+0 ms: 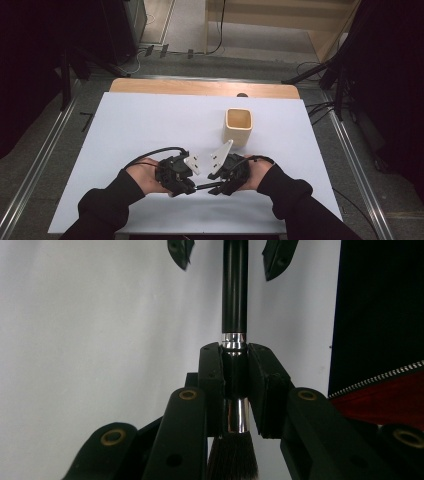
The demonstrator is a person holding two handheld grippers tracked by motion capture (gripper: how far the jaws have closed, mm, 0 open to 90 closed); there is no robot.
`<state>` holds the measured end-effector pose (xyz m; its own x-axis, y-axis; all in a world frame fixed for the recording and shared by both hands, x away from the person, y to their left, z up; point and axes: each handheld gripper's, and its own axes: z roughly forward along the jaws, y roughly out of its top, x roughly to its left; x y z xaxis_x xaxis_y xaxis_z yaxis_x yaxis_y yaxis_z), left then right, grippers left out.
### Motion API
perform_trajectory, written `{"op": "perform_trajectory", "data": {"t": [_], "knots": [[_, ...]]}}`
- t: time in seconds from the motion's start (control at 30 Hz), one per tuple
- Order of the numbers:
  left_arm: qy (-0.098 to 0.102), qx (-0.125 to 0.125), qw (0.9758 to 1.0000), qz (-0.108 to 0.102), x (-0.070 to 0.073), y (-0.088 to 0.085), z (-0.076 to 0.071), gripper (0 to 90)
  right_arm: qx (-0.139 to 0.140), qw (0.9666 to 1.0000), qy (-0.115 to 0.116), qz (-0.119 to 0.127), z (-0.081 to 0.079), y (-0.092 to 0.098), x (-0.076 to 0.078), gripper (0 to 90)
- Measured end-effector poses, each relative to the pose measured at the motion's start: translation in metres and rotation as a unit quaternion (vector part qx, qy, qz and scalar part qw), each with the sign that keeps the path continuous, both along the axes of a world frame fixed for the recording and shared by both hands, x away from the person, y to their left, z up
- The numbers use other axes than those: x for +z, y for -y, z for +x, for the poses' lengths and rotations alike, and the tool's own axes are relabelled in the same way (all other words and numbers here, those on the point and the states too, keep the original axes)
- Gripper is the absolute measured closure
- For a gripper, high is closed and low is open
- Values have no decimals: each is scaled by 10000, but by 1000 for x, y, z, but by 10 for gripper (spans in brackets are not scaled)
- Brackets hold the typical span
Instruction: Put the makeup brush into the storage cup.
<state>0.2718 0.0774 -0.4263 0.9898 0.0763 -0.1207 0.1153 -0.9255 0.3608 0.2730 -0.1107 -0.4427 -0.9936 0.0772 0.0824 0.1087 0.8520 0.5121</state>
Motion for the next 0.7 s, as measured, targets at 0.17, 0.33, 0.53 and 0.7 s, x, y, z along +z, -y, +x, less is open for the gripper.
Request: {"op": "perform_trajectory", "data": {"t": [0.17, 0.33, 0.53, 0.7], "knots": [[10, -21, 10000, -15, -1, 1, 0, 779, 22, 9999, -88, -108, 0, -5, -4, 622], [17, -64, 10000, 21, -1, 2, -1, 779, 51, 9999, -86, -86, 0, -7, -6, 702], [-29, -109, 9999, 12, -2, 2, -2, 778, 247, 9996, -93, -97, -2, -9, -8, 783], [-46, -145, 9999, 43, -3, 3, -2, 778, 303, 9994, -90, -117, -3, -10, -8, 791]]}}
